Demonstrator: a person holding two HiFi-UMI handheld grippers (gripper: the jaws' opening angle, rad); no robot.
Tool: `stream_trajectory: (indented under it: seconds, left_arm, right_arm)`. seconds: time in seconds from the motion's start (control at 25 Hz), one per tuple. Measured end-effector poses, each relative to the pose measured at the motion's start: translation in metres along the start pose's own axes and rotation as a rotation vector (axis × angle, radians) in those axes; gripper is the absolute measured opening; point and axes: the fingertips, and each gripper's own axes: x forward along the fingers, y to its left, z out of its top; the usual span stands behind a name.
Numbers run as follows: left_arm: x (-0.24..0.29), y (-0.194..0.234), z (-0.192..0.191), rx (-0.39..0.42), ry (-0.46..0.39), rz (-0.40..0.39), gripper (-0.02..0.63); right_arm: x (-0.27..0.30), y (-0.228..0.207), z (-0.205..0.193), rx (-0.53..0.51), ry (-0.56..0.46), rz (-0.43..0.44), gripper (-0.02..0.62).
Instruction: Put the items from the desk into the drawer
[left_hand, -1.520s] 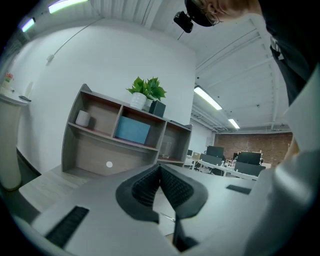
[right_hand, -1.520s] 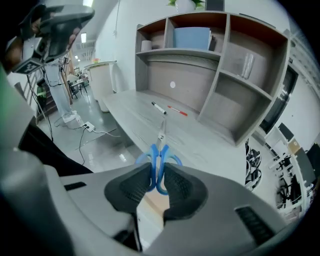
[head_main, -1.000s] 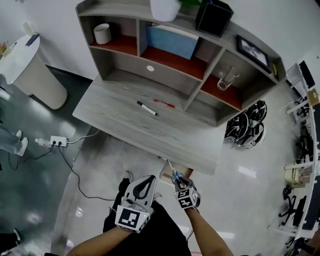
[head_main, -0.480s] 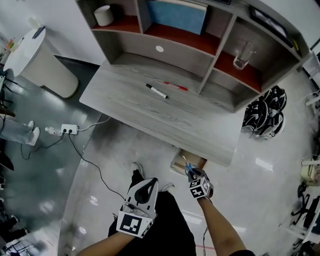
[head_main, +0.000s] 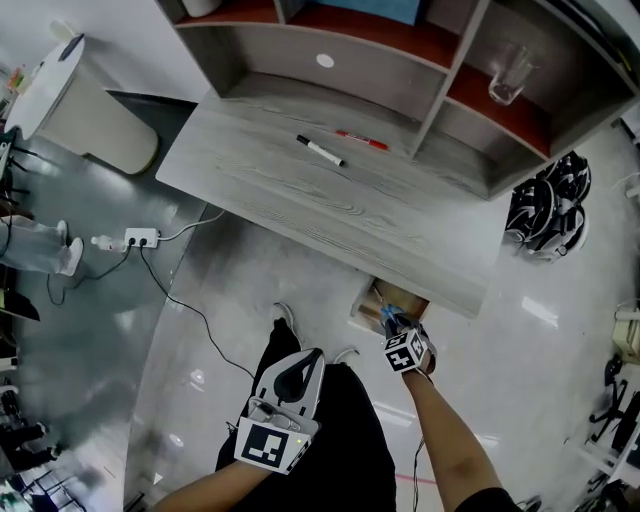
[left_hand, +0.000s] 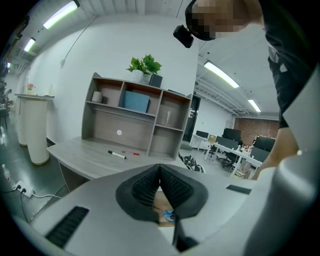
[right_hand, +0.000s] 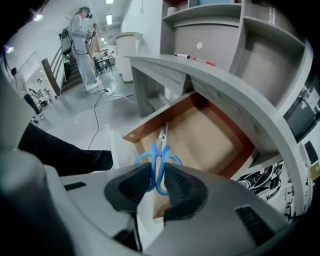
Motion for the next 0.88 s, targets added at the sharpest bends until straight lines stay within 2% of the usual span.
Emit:
stream_trajectory:
  seconds: [0.12, 0.28, 0.6, 0.76, 0.88]
  left_arm:
    - [0.002, -0.005, -0.001, -0.046, 0.014, -0.008, 0.012]
    - [0.0, -0.005, -0.004, -0.056, 0.021, -0.007, 0.012]
    - [-0.006, 0.006, -0.006, -0.064, 0.022, 0.025, 0.012]
    - [-0.009, 0.019, -0.011, -0.019, 0.023, 0.051, 0.012]
    - [-0.006, 0.021, -0.014, -0.027, 0.029, 0.061, 0.012]
  right_arm:
    - [0.008, 0.001, -0.004, -0.003, 0.018, -0.005, 0.094]
    - [0.017, 0.0, -0.005, -0.016, 0.044, -0.004, 0.095]
    - [0.033, -0.005, -0.017, -0.039, 0.127, 0.0, 0.097]
    - [0.044, -0.006, -0.02, -0.043, 0.166, 0.007, 0.097]
    - [0.051, -0.009, -0.024, -0.051, 0.181, 0.004, 0.097]
